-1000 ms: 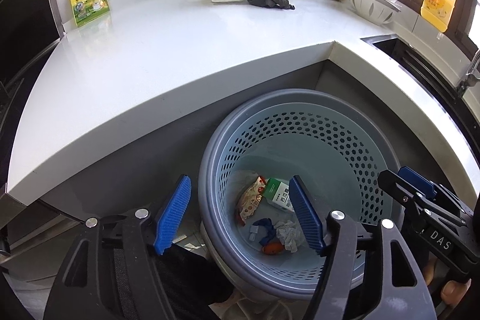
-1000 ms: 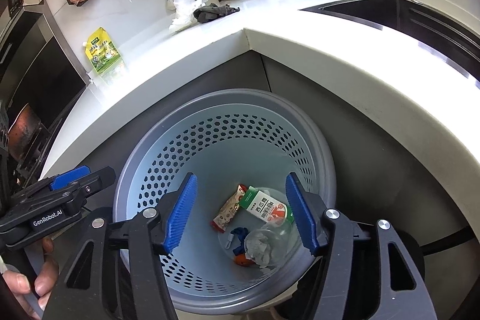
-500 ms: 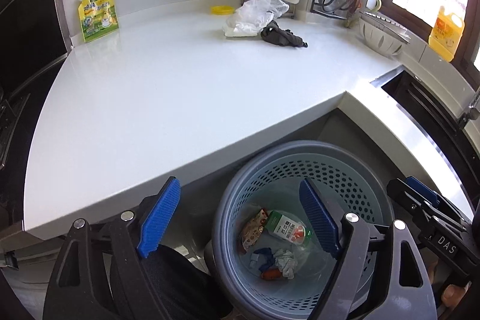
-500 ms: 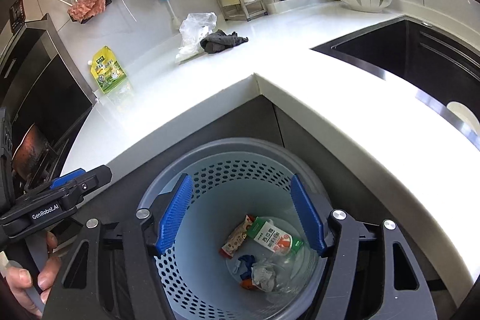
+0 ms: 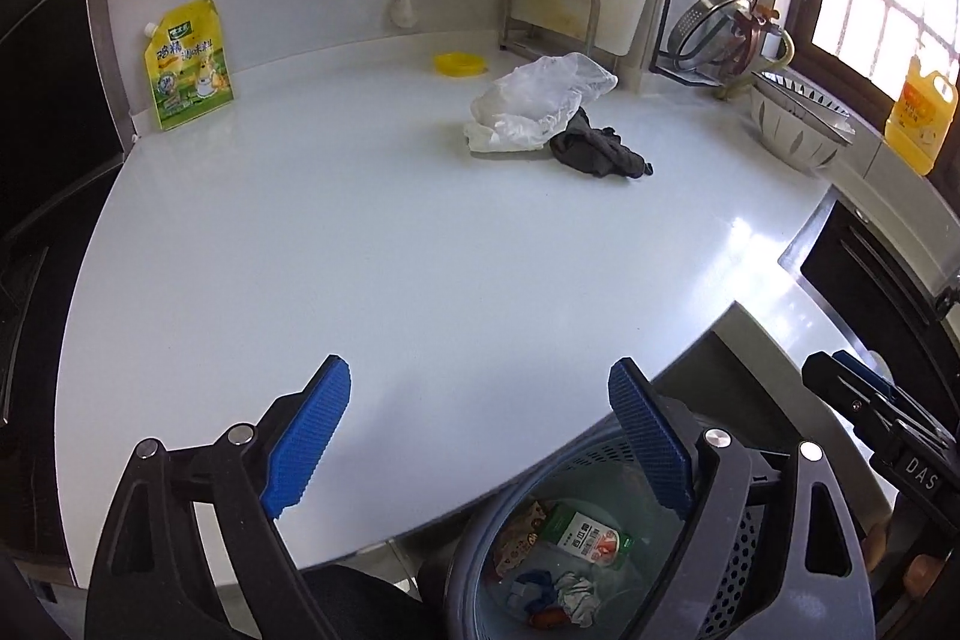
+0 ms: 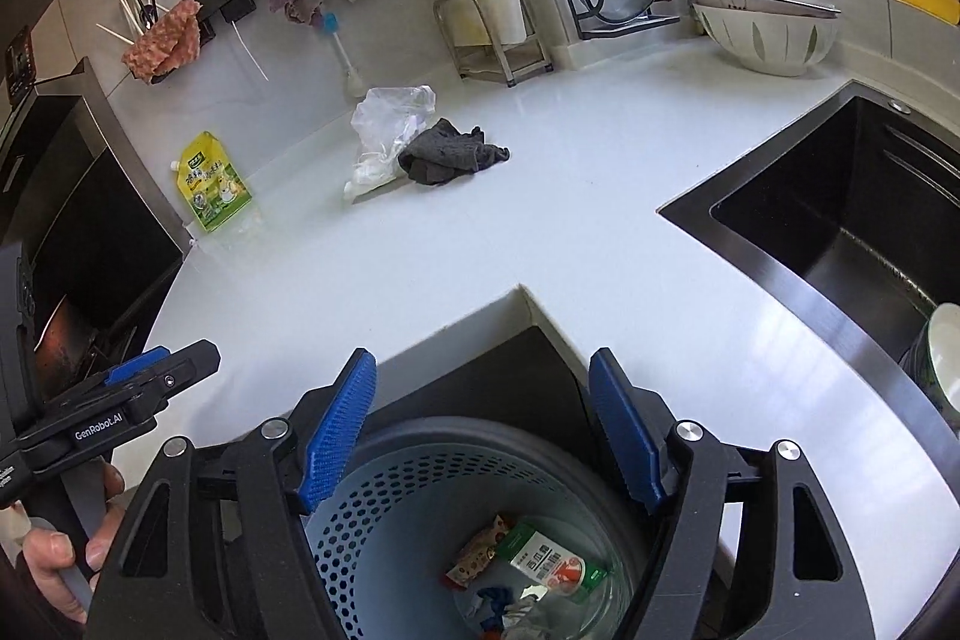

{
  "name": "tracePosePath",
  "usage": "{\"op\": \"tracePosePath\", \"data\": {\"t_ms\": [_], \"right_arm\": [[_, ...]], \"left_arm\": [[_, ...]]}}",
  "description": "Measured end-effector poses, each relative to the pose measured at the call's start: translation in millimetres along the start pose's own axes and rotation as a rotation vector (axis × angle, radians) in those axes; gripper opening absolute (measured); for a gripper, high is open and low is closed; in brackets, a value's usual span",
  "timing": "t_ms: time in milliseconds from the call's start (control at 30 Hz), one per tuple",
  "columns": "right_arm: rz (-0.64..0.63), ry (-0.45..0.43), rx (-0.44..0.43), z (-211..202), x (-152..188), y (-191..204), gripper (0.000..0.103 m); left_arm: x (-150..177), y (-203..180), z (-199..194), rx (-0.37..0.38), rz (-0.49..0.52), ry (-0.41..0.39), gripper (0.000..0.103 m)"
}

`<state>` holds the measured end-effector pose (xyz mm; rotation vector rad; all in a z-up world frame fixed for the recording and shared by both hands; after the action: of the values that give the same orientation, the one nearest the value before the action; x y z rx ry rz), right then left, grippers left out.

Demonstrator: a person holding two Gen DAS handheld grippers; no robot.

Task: Collect trash
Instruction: 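Move both open tools back over the countertop toward the cloth and bag, then grasp the dark grey cloth with the right tool while the left tool grasps the white tissue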

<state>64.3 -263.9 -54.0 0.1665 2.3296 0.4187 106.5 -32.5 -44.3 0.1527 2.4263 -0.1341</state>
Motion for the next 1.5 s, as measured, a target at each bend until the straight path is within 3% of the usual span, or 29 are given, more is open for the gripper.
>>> {"op": "tracePosePath", "data": {"t_ms": [733, 1100, 1500], "right_arm": [[-0.035, 0.02, -0.035, 63, -67, 7, 0.07], [-0.128, 0.029, -0.019, 97, -112, 25, 0.07], [-0.205, 0.138, -0.001, 164, -153, 33, 0.071]], "left_arm": [[-67, 24, 50, -0.022, -0.029, -0.021, 0.088], [-107, 36, 74, -0.039, -0.06, -0.049, 0.088], [-121, 36, 94, -0.032, -0.068, -0.039, 0.088]]}}
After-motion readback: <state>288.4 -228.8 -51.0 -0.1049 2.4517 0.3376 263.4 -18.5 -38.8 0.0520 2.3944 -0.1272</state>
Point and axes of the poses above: each gripper's, at about its wrist camera, not at the fingertips, and z roughly the way its jaws point, y to its left, x to its underside, the point moved 3 cm from there along z, roughly the way its jaws point, and after that the axes turned 4 degrees about y, right-handed, at the moved point
